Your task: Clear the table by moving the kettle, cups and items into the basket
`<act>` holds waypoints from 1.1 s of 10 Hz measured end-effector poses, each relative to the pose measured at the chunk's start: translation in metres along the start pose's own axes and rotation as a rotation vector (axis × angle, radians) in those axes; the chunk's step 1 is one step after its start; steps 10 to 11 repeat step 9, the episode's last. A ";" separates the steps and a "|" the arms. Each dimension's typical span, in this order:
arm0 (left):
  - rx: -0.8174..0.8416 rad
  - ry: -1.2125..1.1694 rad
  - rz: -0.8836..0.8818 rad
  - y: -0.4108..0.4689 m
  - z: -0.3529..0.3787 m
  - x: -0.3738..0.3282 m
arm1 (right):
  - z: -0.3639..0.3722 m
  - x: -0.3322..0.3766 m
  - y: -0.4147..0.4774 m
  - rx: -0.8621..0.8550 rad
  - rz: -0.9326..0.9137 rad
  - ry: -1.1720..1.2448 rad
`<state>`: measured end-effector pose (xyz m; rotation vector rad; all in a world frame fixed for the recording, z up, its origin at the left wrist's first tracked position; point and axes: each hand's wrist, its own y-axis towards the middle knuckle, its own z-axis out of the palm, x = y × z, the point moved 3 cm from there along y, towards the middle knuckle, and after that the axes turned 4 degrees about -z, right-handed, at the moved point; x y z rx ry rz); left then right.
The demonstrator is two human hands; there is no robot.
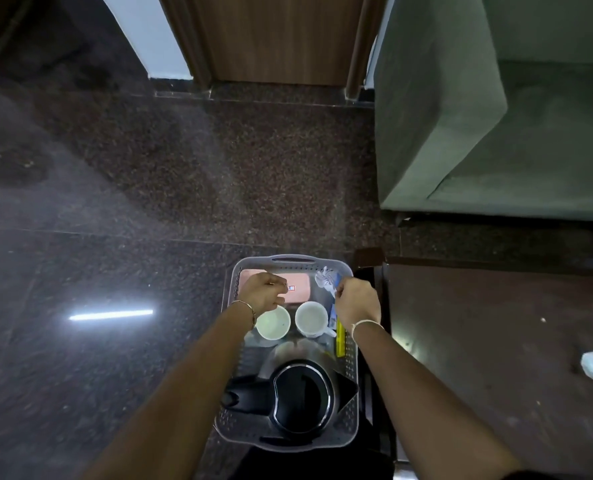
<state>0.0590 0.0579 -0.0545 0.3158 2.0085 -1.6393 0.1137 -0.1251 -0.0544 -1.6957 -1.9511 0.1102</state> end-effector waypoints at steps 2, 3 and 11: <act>0.030 0.043 -0.025 0.015 0.004 0.010 | 0.012 0.005 0.011 -0.003 -0.009 -0.023; 0.041 0.048 -0.014 0.017 0.008 0.010 | 0.015 0.009 0.011 -0.014 -0.046 -0.017; -0.125 0.153 0.151 -0.026 0.037 0.001 | -0.035 -0.012 -0.039 -0.151 -0.212 -0.015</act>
